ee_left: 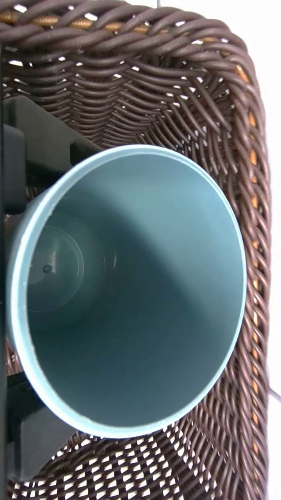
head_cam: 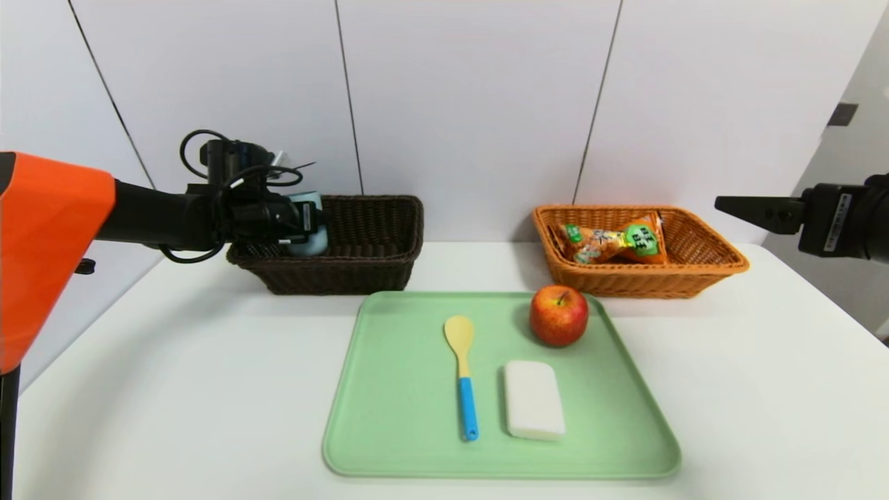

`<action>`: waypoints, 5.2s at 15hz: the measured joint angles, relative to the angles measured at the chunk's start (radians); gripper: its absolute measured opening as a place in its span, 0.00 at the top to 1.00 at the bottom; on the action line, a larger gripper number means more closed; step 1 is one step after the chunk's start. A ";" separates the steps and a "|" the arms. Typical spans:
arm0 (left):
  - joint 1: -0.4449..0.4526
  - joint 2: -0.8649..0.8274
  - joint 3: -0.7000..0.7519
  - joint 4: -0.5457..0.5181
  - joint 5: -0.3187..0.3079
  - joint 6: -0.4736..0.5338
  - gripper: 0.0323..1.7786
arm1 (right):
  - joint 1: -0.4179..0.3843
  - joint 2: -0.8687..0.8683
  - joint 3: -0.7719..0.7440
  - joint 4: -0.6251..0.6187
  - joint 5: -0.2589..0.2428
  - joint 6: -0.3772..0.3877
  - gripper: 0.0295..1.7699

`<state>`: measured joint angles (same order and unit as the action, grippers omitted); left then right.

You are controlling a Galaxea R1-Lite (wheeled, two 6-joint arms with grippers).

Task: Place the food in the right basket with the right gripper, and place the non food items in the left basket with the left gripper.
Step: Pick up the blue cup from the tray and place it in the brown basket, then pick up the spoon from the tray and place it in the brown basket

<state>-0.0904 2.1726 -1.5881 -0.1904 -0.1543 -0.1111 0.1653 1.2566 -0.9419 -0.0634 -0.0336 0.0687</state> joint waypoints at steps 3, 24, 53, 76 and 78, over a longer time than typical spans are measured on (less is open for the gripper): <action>0.001 0.003 0.001 0.000 -0.001 0.000 0.23 | 0.000 -0.001 0.000 0.000 0.000 0.000 0.03; -0.652 -0.327 -0.358 1.144 0.254 -0.463 0.06 | -0.003 -0.015 0.033 0.051 -0.027 0.008 0.03; -0.795 0.082 -0.410 1.151 0.413 -0.581 0.05 | -0.009 -0.141 0.227 0.033 -0.018 0.020 0.03; -0.765 0.101 -0.409 1.137 0.305 -0.622 0.95 | -0.009 -0.153 0.213 0.032 -0.020 0.020 0.03; -0.763 0.101 -0.410 1.137 0.305 -0.623 0.95 | -0.009 -0.157 0.213 0.032 -0.020 0.019 0.03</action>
<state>-0.8534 2.2740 -1.9979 0.9462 0.1504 -0.7336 0.1562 1.0998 -0.7287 -0.0317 -0.0534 0.0879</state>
